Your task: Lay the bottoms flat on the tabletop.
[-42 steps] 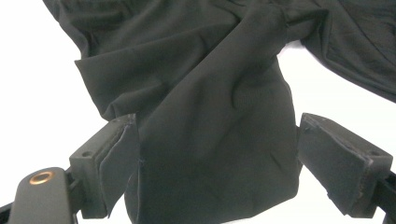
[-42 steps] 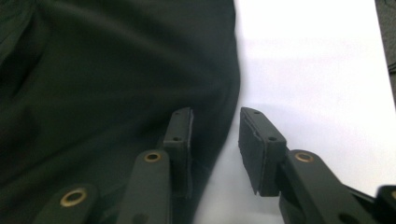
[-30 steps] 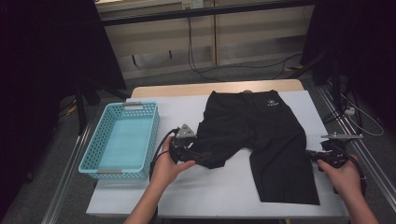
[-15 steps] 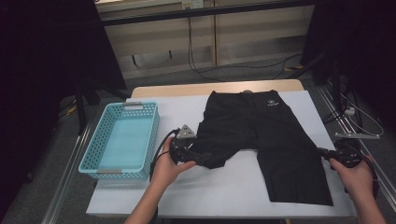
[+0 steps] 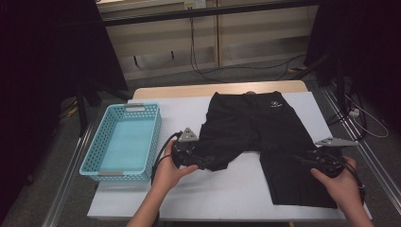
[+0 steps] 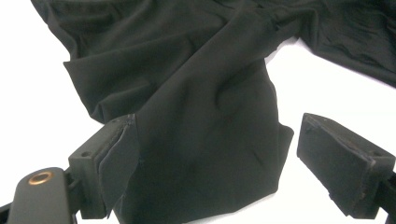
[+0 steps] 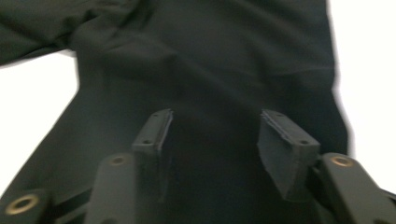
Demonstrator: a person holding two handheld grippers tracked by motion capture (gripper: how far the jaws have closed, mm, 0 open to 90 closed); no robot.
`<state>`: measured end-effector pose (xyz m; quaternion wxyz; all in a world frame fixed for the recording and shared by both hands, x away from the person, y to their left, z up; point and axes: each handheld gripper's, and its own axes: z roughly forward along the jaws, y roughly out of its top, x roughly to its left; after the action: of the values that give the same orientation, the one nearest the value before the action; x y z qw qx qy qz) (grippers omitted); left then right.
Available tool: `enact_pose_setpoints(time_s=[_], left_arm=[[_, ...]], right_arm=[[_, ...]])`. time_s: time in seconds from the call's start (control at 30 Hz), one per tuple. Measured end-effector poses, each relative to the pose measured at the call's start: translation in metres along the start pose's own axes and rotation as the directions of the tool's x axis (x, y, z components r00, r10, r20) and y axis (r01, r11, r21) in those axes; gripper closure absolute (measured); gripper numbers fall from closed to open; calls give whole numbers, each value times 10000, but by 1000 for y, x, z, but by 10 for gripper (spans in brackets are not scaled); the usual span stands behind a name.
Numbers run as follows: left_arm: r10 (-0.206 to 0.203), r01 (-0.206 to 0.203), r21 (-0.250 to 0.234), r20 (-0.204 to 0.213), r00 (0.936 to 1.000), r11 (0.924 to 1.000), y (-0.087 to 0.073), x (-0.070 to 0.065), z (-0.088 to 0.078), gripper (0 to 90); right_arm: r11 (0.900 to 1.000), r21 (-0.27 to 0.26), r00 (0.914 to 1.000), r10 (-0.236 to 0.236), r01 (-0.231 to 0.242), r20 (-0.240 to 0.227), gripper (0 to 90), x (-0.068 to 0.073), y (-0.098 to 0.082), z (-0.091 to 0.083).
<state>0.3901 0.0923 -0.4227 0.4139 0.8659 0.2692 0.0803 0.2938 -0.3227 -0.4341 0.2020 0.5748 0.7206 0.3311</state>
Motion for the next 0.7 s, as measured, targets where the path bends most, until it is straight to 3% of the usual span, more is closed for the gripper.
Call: enact_pose_setpoints(time_s=[0.23,0.43,0.7], left_arm=[[-98,98,14,-100,9999,10000,-4,3,-1,126],[-363,363,-78,-61,9993,9993,-6,8,-3,99],[-247,247,25,-161,9996,9997,-7,14,-2,75]], right_arm=[[9986,-156,9980,-513,507,-375,309,29,4,13],[9943,-242,9912,-1057,1041,-800,255,52,9,23],[9875,-559,9808,-1533,1475,-1203,212,74,15,33]])
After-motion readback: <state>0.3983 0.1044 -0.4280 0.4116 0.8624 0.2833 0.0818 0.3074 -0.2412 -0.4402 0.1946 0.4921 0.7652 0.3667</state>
